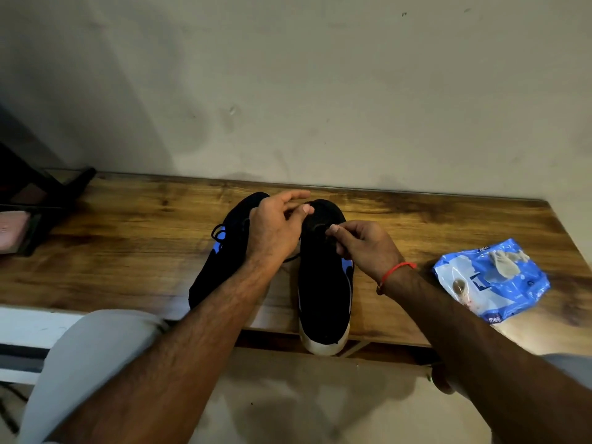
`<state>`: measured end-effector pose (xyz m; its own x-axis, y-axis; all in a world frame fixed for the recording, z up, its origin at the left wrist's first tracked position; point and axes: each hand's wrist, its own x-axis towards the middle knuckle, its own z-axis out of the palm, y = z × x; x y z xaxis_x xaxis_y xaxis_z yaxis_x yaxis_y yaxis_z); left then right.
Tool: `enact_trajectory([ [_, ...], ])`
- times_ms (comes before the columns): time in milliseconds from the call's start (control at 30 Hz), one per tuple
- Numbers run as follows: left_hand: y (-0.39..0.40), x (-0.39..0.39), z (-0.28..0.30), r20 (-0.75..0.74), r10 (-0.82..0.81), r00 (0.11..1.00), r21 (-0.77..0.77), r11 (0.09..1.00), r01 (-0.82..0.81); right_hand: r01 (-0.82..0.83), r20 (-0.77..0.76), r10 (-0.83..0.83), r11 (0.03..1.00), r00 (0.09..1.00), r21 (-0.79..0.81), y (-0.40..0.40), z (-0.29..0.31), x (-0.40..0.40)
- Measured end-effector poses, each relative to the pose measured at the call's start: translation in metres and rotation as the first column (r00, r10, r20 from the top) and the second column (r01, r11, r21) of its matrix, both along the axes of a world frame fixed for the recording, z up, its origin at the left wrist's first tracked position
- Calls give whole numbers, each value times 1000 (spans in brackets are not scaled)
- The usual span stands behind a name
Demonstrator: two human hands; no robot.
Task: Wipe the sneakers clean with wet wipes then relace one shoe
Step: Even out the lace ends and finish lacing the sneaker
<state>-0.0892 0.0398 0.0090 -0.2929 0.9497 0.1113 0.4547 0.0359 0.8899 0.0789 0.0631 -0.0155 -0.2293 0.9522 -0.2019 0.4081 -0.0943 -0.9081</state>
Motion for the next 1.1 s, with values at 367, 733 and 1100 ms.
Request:
enact_trajectory([
  [367, -5, 15, 1, 34, -429, 903, -58, 901, 430, -218, 46, 214, 969, 976, 112, -10, 4, -3],
  [733, -5, -5, 1, -294, -385, 875, -72, 922, 382, -80, -126, 59, 983, 990, -165, -7, 4, -4],
  [1100, -4, -9, -2, -570, -389, 724, -220, 921, 321, -188, 137, 173, 976, 975, 106, 0, 13, 4],
])
